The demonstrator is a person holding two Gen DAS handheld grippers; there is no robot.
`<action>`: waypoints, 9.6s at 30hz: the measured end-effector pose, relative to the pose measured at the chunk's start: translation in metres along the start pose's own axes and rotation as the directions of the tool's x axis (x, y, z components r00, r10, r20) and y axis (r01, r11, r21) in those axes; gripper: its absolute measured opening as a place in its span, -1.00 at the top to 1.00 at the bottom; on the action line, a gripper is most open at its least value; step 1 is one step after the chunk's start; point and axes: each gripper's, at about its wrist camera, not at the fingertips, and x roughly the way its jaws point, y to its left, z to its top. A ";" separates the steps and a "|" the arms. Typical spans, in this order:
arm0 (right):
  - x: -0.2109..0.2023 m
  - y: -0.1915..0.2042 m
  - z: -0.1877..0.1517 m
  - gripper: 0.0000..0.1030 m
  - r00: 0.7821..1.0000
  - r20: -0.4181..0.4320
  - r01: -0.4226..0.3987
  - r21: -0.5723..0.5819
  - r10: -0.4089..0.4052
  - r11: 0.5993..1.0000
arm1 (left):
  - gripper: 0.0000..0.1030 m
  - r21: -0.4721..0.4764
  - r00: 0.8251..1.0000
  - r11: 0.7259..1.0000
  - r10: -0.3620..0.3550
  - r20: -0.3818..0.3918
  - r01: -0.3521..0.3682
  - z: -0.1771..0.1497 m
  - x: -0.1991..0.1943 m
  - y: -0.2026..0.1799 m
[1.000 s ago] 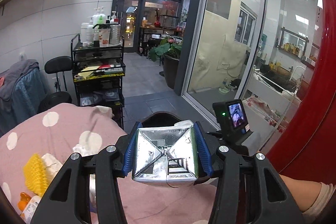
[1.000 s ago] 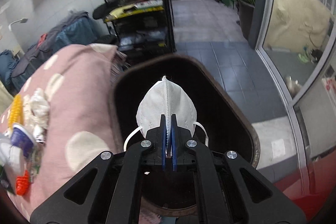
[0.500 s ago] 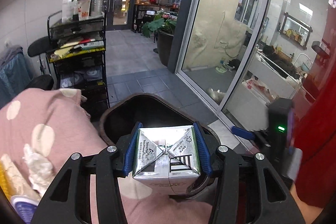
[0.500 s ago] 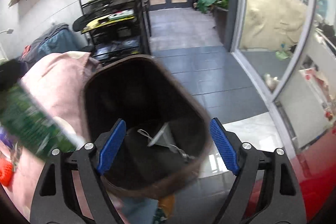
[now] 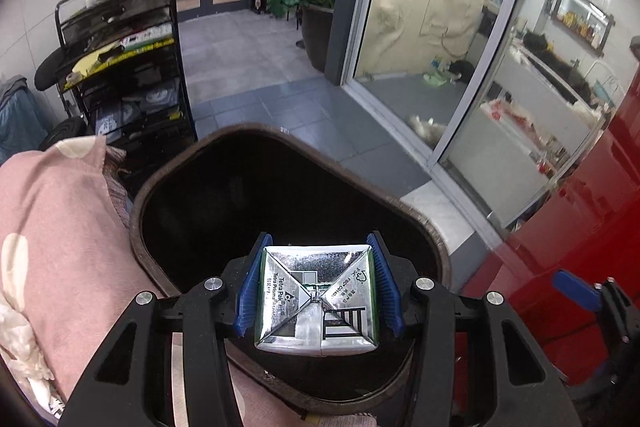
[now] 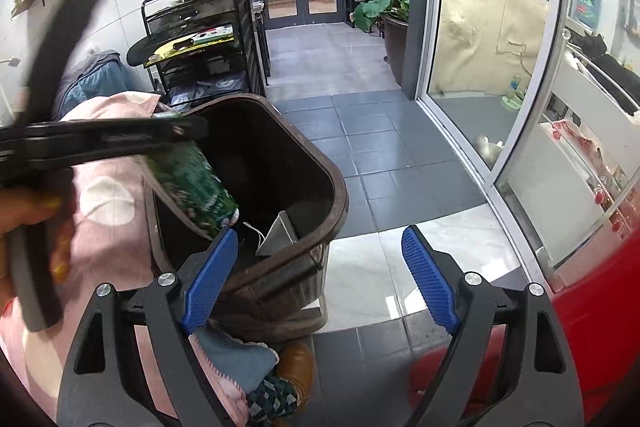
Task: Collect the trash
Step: 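Carry mask and carton to the black bin and open both tools, then move both tools back over the table toward the remaining trash, then grasp the orange foam net with the right tool while the left tool grasps the drink bottle, then carry the orange net to the bin and open the right tool, then lower the drink bottle into the bin and open the left tool, then return to the table and grasp the purple yogurt cup with the right tool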
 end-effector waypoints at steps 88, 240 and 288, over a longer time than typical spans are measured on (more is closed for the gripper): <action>-0.074 0.360 -0.082 -0.41 0.830 -0.303 -0.553 -0.549 0.468 0.626 | -0.89 -0.528 0.870 0.791 0.460 0.180 -0.309 -0.281 -0.282 0.230; -0.030 0.022 -0.043 -0.67 0.997 0.001 -0.073 0.017 0.073 0.997 | -0.17 -0.298 0.984 0.949 -0.143 -0.105 0.106 -0.022 0.021 0.021; -0.042 0.081 -0.056 -0.67 0.975 -0.047 -0.222 -0.089 0.219 0.971 | -0.88 -0.193 0.988 0.979 0.086 0.130 -0.060 -0.097 -0.143 0.053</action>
